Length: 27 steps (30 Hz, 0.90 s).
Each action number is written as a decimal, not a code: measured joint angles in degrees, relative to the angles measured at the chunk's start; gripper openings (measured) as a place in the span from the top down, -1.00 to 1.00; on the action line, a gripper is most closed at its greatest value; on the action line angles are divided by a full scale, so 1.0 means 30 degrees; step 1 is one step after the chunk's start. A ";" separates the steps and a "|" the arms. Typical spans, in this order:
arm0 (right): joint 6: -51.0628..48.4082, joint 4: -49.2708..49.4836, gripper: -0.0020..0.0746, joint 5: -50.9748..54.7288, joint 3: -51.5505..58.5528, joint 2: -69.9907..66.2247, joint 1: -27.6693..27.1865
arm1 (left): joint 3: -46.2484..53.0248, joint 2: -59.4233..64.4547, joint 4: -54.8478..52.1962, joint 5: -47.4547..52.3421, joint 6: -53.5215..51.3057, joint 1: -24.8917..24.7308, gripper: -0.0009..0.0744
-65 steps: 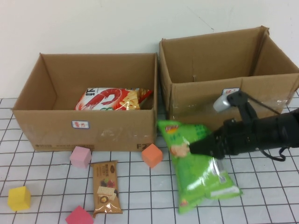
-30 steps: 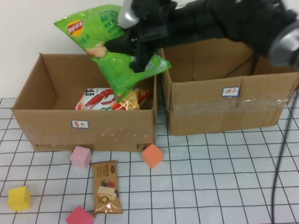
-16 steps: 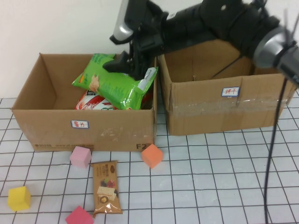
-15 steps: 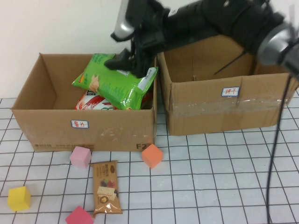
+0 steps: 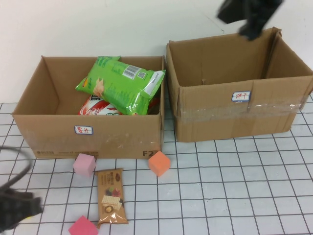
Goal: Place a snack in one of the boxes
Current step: Pick up the biscuit
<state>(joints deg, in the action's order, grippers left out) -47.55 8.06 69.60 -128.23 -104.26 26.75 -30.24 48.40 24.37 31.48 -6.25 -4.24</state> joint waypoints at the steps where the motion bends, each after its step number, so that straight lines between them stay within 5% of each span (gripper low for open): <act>1: 0.0276 -0.0064 0.92 0.0000 0.0555 0.0534 -0.0189 | -0.0453 0.1067 0.0000 0.0278 -0.0317 -0.0302 0.98; 10: 0.1268 -0.0957 0.93 0.0000 0.8589 0.5636 -0.0542 | -0.3823 0.9280 -0.1368 0.0531 0.0836 -0.5182 0.88; 12: 0.1814 -0.1901 0.93 -0.0083 1.1003 0.6896 -0.0579 | -0.4415 1.0529 -0.2087 0.0409 0.1853 -0.6089 0.69; 19: 0.3572 -0.3193 0.94 -0.2708 1.7719 1.2533 -0.1132 | -0.5619 1.3536 -0.2817 -0.0454 0.5400 -0.7245 -0.40; 27: 0.3854 -0.2573 0.94 -0.3963 2.2328 1.6004 -0.1160 | -0.6080 1.5403 -0.3127 -0.2057 0.6860 -0.7276 -0.61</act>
<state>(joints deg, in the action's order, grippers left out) -35.99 0.35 57.71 -61.25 -56.25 23.27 -48.48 94.61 14.99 25.31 14.33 -26.06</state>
